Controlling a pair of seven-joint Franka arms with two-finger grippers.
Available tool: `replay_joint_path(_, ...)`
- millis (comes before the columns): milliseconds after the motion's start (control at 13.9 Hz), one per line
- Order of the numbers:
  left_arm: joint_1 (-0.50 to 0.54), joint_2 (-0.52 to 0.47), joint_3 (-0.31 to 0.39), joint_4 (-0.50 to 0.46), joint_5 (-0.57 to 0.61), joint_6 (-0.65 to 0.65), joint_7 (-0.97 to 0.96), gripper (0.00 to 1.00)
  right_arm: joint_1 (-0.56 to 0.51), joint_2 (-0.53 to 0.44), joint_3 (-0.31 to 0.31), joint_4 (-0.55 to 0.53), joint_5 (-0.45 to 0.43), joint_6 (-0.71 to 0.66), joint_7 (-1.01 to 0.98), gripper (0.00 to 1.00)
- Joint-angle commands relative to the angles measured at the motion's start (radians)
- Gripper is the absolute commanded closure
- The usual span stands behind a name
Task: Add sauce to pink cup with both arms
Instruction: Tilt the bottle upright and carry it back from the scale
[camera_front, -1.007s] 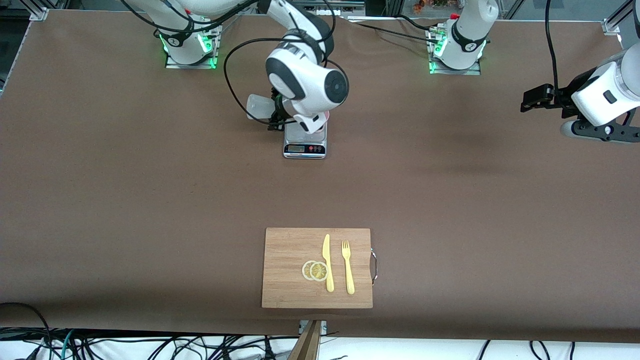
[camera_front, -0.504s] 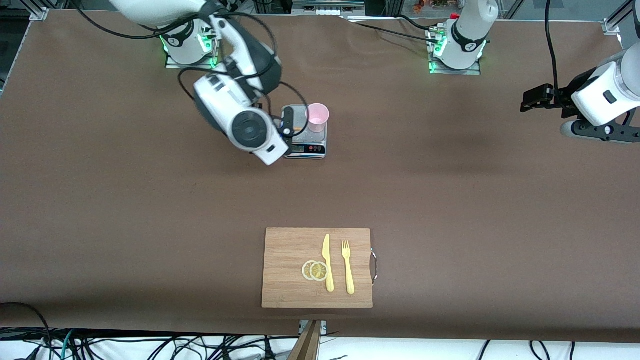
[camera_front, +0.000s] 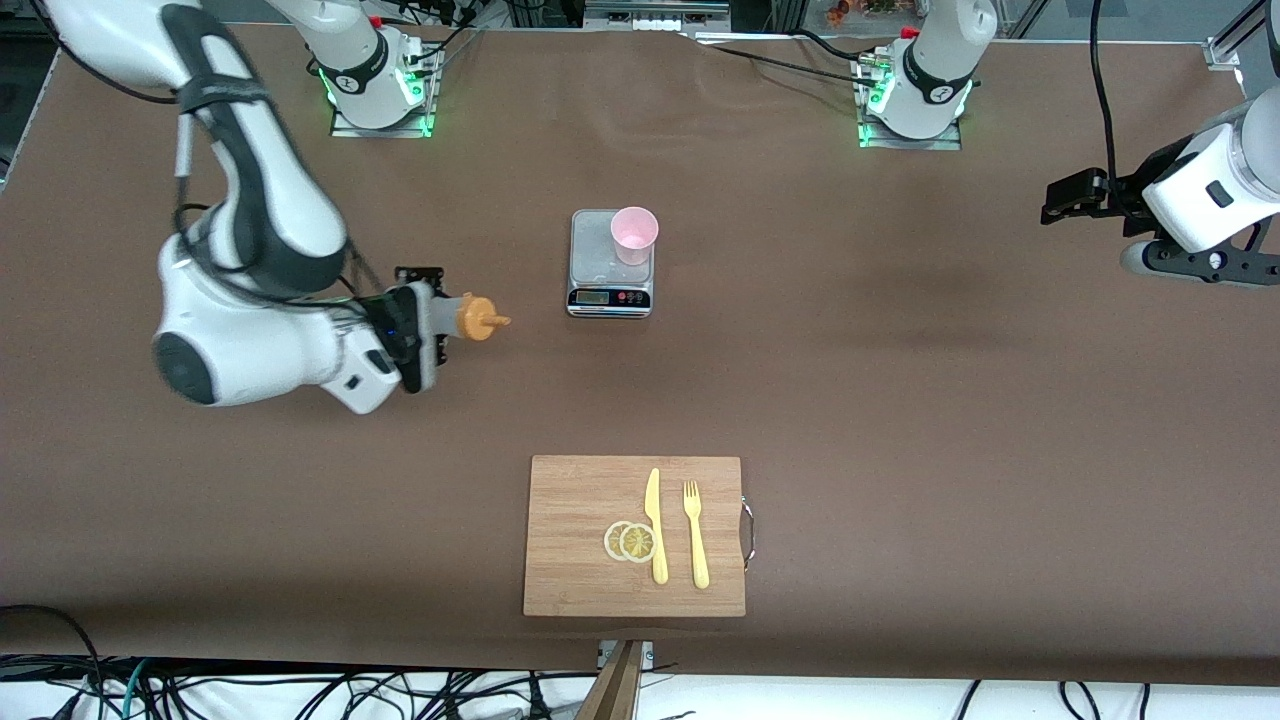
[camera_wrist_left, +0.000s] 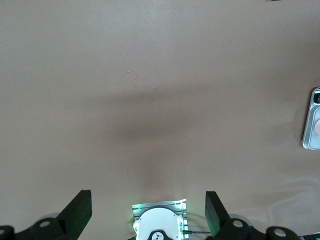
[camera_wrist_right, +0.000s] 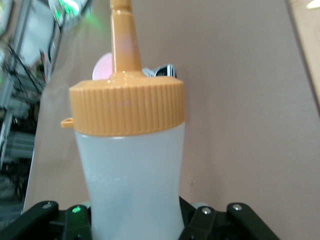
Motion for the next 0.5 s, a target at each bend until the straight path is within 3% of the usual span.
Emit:
replay_joint_path(0,0.003,0.012,-0.003,0.027,0.018,-0.009,0.023,0.0,-0.049,-0.009,-0.046,-0.064,0.179,0.004,-0.124,1.0)
replay_joint_path(432,0.003,0.012,-0.003,0.027,0.018,-0.009,0.023,0.0,-0.079,0.063,-0.275,-0.125,0.546,-0.154,-0.437,1.0)
